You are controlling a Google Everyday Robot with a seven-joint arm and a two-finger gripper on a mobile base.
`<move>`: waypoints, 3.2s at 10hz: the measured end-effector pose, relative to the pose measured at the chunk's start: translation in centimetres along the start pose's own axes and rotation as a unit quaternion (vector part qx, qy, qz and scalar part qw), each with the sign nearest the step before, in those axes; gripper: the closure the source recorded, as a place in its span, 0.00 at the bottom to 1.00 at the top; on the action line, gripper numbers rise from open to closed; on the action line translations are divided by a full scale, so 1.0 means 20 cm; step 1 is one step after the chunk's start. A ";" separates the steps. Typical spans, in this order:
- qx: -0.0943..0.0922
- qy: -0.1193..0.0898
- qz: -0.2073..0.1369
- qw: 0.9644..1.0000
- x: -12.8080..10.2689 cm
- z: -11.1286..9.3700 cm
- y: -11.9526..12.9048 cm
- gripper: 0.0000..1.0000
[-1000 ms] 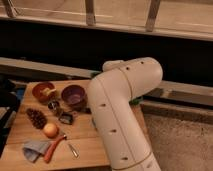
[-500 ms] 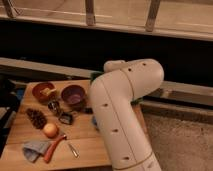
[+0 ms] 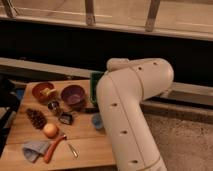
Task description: Place sponge in plastic cup
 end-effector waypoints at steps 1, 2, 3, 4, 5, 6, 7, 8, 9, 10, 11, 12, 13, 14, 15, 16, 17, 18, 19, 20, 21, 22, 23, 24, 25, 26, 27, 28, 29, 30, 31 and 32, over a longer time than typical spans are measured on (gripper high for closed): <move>-0.013 0.003 0.005 1.000 -0.02 -0.07 0.03 1.00; -0.022 0.004 0.006 1.000 -0.04 -0.12 0.05 1.00; -0.029 0.005 0.004 1.000 -0.05 -0.18 0.07 1.00; -0.032 0.007 0.004 0.999 -0.05 -0.22 0.07 1.00; -0.032 0.008 0.005 0.999 -0.06 -0.26 0.04 1.00; -0.030 0.009 0.006 0.999 -0.06 -0.29 0.00 1.00; -0.025 0.009 0.008 1.000 -0.07 -0.34 -0.06 1.00; -0.019 0.011 0.009 1.000 -0.05 -0.37 -0.11 1.00; -0.012 0.013 0.009 1.000 -0.02 -0.42 -0.16 1.00; -0.006 0.017 0.010 1.000 0.00 -0.44 -0.19 1.00; -0.001 0.023 0.011 1.000 0.03 -0.48 -0.23 1.00; 0.001 0.029 0.012 1.000 0.06 -0.50 -0.24 1.00; 0.001 0.036 0.011 0.999 0.08 -0.52 -0.25 1.00; 0.001 0.042 0.009 0.999 0.10 -0.53 -0.26 1.00; 0.001 0.055 0.006 0.998 0.13 -0.56 -0.28 1.00; 0.001 0.068 0.003 0.998 0.16 -0.57 -0.30 1.00; -0.002 0.089 -0.003 0.996 0.20 -0.59 -0.33 1.00; -0.017 0.119 -0.017 0.993 0.23 -0.62 -0.36 1.00; -0.031 0.163 -0.047 0.985 0.28 -0.65 -0.42 1.00; -0.032 0.198 -0.071 0.977 0.33 -0.66 -0.47 1.00; -0.038 0.234 -0.095 0.967 0.40 -0.67 -0.48 1.00; -0.042 0.255 -0.108 0.960 0.42 -0.68 -0.52 1.00; -0.046 0.267 -0.116 0.956 0.43 -0.70 -0.54 1.00; -0.047 0.272 -0.119 0.954 0.44 -0.69 -0.54 1.00; -0.048 0.273 -0.120 0.953 0.45 -0.69 -0.53 1.00; -0.048 0.271 -0.119 0.954 0.44 -0.70 -0.54 1.00; -0.047 0.270 -0.119 0.954 0.44 -0.70 -0.54 1.00; -0.044 0.266 -0.127 0.955 0.46 -0.72 -0.54 1.00; -0.039 0.257 -0.131 0.957 0.48 -0.76 -0.55 1.00; -0.037 0.247 -0.134 0.959 0.51 -0.80 -0.56 1.00; -0.034 0.236 -0.137 0.961 0.52 -0.84 -0.57 1.00; -0.033 0.230 -0.144 0.962 0.55 -0.87 -0.57 1.00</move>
